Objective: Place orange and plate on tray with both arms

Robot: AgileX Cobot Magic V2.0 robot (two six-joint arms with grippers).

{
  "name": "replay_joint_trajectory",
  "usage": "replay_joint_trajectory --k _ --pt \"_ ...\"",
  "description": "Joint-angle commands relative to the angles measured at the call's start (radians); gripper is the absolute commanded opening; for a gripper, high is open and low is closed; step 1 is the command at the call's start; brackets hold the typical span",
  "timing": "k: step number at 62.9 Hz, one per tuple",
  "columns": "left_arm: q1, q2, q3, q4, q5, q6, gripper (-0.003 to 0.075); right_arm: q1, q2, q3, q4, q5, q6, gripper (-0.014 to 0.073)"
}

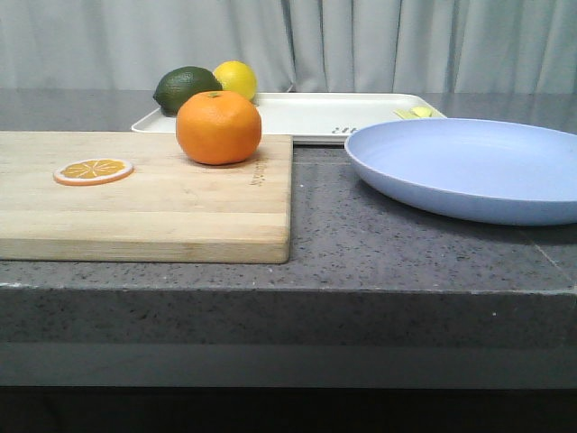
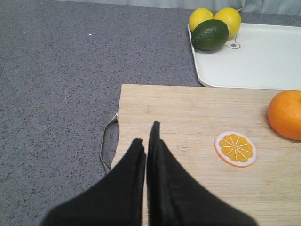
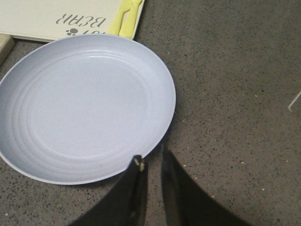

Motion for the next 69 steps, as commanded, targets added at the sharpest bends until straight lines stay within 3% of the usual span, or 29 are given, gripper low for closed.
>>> replay_joint_trajectory --k 1,4,8,11,16,45,69 --pt "-0.004 0.011 -0.032 -0.022 -0.068 0.002 0.0197 0.001 0.004 -0.033 -0.007 -0.08 -0.006 0.0365" --pt "-0.024 0.015 -0.032 -0.03 -0.071 0.002 0.0323 0.001 0.004 -0.033 -0.008 -0.081 -0.006 0.0487" --pt "-0.062 0.024 -0.032 -0.03 -0.077 0.002 0.0459 0.001 0.004 -0.033 -0.008 -0.081 -0.006 0.0587" --pt "-0.101 0.037 -0.032 -0.03 -0.087 0.002 0.0547 0.001 0.004 -0.033 -0.008 -0.079 -0.006 0.0616" --pt "-0.174 0.07 -0.032 -0.03 -0.106 0.014 0.0605 0.001 0.004 -0.033 -0.006 -0.072 -0.006 0.0623" --pt "-0.517 0.482 -0.232 0.093 -0.154 0.025 0.061 0.001 0.004 -0.033 -0.005 -0.047 -0.006 0.0623" --pt "-0.564 0.827 -0.517 0.123 -0.114 0.025 0.061 0.001 0.004 -0.033 -0.005 -0.047 -0.006 0.0623"
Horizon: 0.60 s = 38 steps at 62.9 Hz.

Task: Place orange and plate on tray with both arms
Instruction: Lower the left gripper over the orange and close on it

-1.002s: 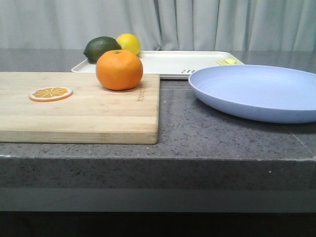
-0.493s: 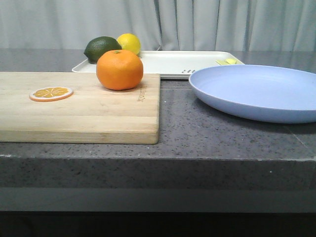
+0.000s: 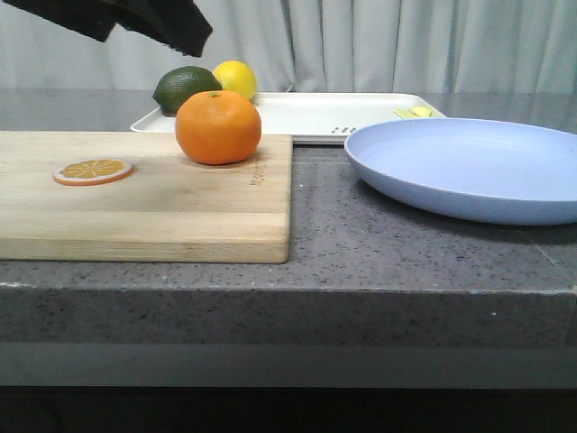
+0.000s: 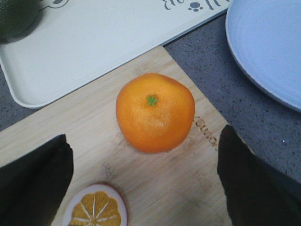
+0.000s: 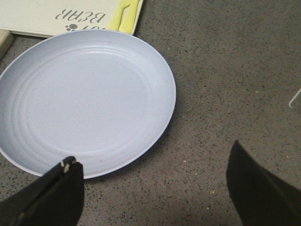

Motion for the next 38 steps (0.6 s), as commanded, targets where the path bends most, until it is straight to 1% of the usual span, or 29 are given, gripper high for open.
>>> replay_joint_trajectory --k 1,9,20,38 --pt "-0.011 0.034 -0.094 0.004 -0.036 0.0 0.061 0.001 0.004 -0.033 -0.005 -0.061 -0.006 0.0623" --pt "-0.011 0.125 -0.178 0.004 0.002 0.0 0.061 0.001 0.004 -0.033 -0.005 -0.061 -0.006 0.0623" --pt "-0.011 0.223 -0.255 0.001 0.025 0.0 0.061 0.001 0.004 -0.033 -0.005 -0.061 -0.006 0.0623" --pt "-0.011 0.314 -0.3 -0.013 0.05 0.0 0.061 0.001 0.004 -0.033 -0.005 -0.062 -0.006 0.0623"
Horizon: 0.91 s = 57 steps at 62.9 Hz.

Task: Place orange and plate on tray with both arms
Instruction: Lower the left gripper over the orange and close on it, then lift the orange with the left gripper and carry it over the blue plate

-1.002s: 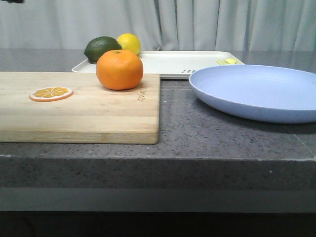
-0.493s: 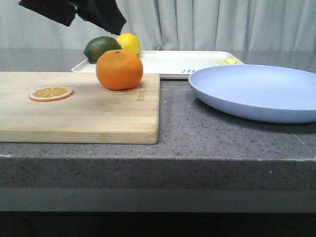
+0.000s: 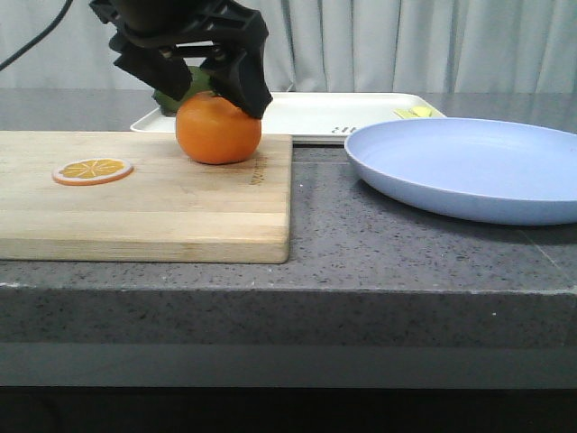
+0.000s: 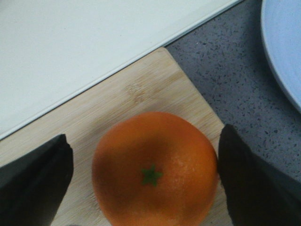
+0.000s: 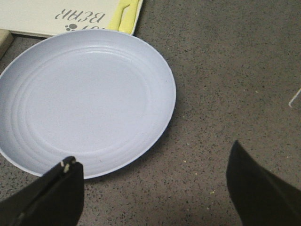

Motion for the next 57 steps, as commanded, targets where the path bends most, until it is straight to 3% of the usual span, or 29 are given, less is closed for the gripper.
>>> replay_joint_trajectory --k 1,20,33,44,57 --pt "-0.007 -0.023 -0.034 -0.009 -0.035 0.0 0.061 0.001 0.004 -0.033 -0.005 -0.063 -0.006 0.0623" --pt "-0.007 -0.002 -0.034 -0.02 -0.025 0.0 0.0578 0.001 0.004 -0.033 -0.005 -0.067 -0.006 0.0623" --pt "-0.007 -0.002 -0.034 -0.033 -0.018 0.0 0.042 0.001 0.004 -0.033 -0.005 -0.067 -0.006 0.0623" --pt "-0.065 -0.002 -0.092 -0.033 -0.006 0.0 0.0424 0.001 0.004 -0.033 -0.005 -0.067 -0.006 0.0623" --pt "-0.19 0.053 -0.269 -0.025 -0.013 0.0 0.0424 0.001 0.004 -0.033 -0.005 -0.067 -0.006 0.0623"
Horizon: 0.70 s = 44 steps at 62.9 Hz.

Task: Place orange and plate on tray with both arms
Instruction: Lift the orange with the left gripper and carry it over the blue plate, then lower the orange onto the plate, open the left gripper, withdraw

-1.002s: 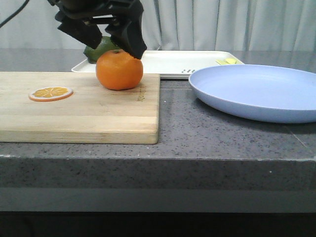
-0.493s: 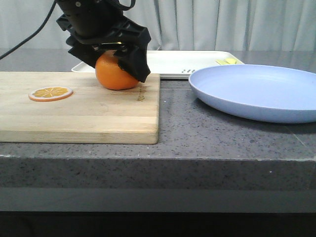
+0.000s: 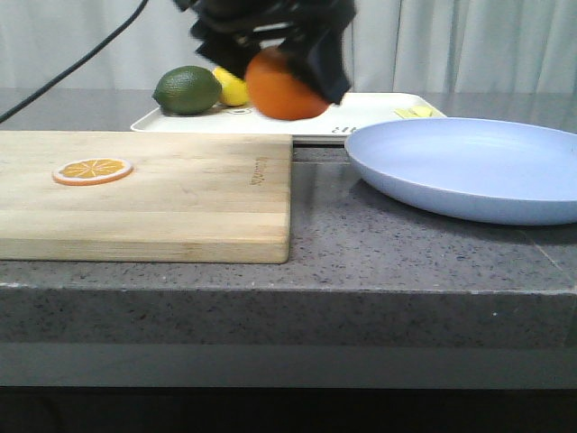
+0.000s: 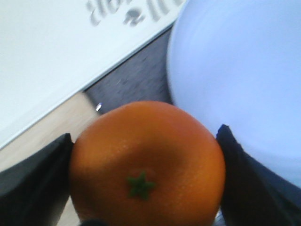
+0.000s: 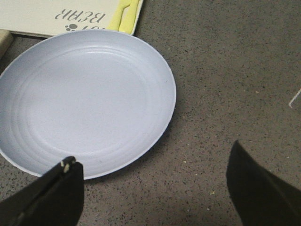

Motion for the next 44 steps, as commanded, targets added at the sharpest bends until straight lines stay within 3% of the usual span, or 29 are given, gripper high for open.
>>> replay_joint_trajectory --k 1,17,33,39,44 --pt "-0.049 -0.008 -0.119 -0.004 -0.061 -0.002 0.0424 0.001 0.004 -0.033 -0.005 -0.067 -0.006 0.0623" --pt "-0.14 0.186 -0.359 -0.003 -0.001 -0.002 0.0424 0.001 0.004 -0.033 -0.005 -0.078 -0.006 0.0623" --pt "-0.175 0.297 -0.457 -0.003 0.004 -0.002 0.0428 0.001 0.004 -0.033 -0.005 -0.085 -0.006 0.0623" --pt "-0.18 0.32 -0.471 -0.004 0.0 -0.002 0.0494 0.001 0.004 -0.033 -0.005 -0.081 -0.006 0.0623" --pt "-0.185 0.325 -0.471 -0.004 -0.004 -0.002 0.0592 0.001 0.004 -0.033 -0.005 -0.081 -0.006 0.0623"
